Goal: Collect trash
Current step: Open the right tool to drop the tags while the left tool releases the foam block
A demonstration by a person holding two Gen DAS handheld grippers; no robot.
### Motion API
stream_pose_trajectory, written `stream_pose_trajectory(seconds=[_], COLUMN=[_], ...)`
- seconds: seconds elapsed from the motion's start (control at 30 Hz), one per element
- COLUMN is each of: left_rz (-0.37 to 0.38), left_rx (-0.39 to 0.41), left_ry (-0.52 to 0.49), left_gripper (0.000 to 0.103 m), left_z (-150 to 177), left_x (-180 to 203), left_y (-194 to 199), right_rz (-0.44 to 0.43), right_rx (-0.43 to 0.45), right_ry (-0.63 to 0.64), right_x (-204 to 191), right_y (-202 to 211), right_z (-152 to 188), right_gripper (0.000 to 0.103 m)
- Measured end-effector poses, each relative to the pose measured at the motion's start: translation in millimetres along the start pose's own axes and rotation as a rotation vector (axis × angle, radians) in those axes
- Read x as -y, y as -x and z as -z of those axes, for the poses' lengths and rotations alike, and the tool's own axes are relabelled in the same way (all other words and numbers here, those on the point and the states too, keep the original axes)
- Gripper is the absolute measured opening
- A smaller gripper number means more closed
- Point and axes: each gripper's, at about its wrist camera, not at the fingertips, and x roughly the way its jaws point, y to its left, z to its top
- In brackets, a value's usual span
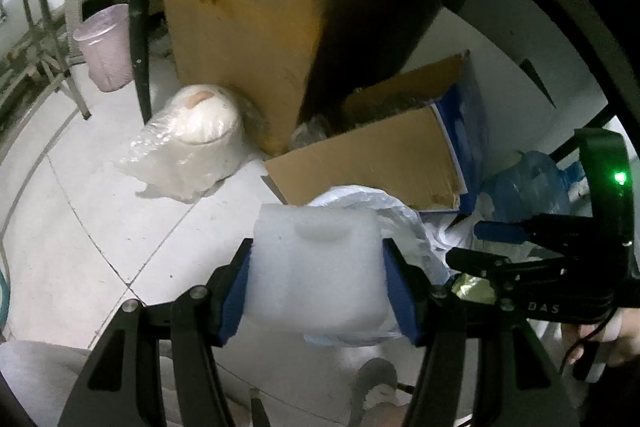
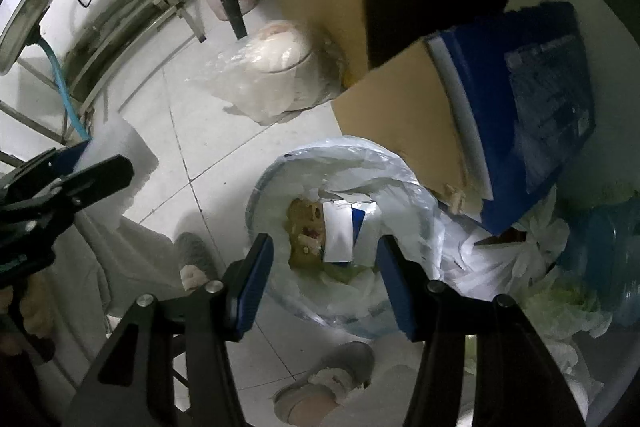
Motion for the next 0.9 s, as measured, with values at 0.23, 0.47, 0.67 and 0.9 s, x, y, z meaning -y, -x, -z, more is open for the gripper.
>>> stream_pose_trajectory(seconds=[0.23, 0.47, 0.67, 0.9], left_rz=[0.036, 0.081, 0.069, 0.054], left_rx=[-0.055, -0.122, -0.158, -0.167], left_ry=[-0.054, -0.088, -0.125, -0.121], left_gripper=[0.061, 0.062, 0.062, 0.071], left_z=[-3.1, -5.9, -4.3, 0.6], left_x=[35.7, 70.5, 93.8, 95.9], left_y=[-20.4, -47.2, -61.5, -58.1], right_rz=[-0.008, -0.003, -0.002, -0.008], right_rx=[0.017, 0.035, 0.047, 0.063], right_ry=[-0.073, -0.155, -0.209, -0.236], right_x=[36.8, 79.0, 103.5, 110.4], right_y=[5.1, 16.2, 23.3, 29.9], right_z=[13.3, 30.3, 44.2, 49.9], right_gripper=[0.052, 0.052, 0.052, 0.052])
